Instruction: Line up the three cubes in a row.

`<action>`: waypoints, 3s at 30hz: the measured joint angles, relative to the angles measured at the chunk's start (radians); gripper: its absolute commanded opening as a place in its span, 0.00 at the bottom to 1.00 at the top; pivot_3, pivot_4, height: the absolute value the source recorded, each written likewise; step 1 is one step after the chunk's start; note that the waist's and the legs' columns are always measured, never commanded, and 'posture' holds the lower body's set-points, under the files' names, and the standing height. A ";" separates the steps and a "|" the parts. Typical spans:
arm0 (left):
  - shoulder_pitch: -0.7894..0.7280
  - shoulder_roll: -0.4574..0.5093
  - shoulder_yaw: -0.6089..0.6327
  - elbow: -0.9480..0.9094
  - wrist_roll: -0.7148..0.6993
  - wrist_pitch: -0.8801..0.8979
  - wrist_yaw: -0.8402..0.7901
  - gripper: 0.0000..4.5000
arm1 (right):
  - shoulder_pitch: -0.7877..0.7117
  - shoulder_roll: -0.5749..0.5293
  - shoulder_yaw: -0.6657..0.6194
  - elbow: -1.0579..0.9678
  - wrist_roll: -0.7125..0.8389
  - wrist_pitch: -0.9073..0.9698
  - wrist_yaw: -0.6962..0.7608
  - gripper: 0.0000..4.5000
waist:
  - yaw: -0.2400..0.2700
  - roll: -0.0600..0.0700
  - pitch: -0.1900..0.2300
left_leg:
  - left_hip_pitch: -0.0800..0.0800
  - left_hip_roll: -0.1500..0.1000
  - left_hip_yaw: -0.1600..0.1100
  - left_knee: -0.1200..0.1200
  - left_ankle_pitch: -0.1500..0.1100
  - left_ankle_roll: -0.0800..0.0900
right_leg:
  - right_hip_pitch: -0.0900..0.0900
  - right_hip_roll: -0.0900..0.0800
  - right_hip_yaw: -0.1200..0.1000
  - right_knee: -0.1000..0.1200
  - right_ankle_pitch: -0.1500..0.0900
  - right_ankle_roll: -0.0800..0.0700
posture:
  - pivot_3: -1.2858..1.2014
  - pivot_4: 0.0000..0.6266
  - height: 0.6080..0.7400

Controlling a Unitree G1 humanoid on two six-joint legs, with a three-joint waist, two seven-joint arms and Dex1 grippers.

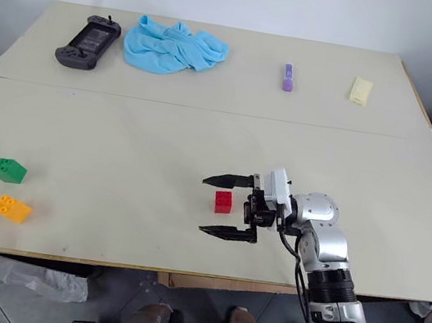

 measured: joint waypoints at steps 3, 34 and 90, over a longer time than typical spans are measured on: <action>0.042 -0.039 -0.003 0.054 -0.001 -0.016 -0.043 1.00 | 0.018 -0.002 -0.001 -0.036 0.007 -0.005 -0.001 0.99 | 0.001 -0.002 -0.001 | 0.001 0.000 0.000 0.000 -0.001 0.000 | 0.001 0.000 0.000 -0.001 0.000 0.000 | 0.52 0.24 1.00; -0.613 0.606 -0.238 -0.048 -0.197 0.893 0.641 1.00 | 0.061 -0.100 -0.005 -0.153 0.010 0.051 -0.109 0.99 | -0.008 -0.003 -0.001 | 0.000 0.000 -0.002 0.005 -0.003 -0.001 | -0.002 0.002 -0.001 0.013 0.000 -0.002 | 0.52 0.24 1.00; -1.573 0.437 -1.410 0.412 0.568 0.405 -0.575 0.33 | 0.556 -0.315 -0.329 -0.456 0.017 0.090 -0.416 1.00 | 0.029 0.005 0.003 | -0.006 -0.003 -0.003 0.015 0.000 0.002 | -0.001 0.001 -0.018 0.014 0.002 0.001 | 0.52 0.24 1.00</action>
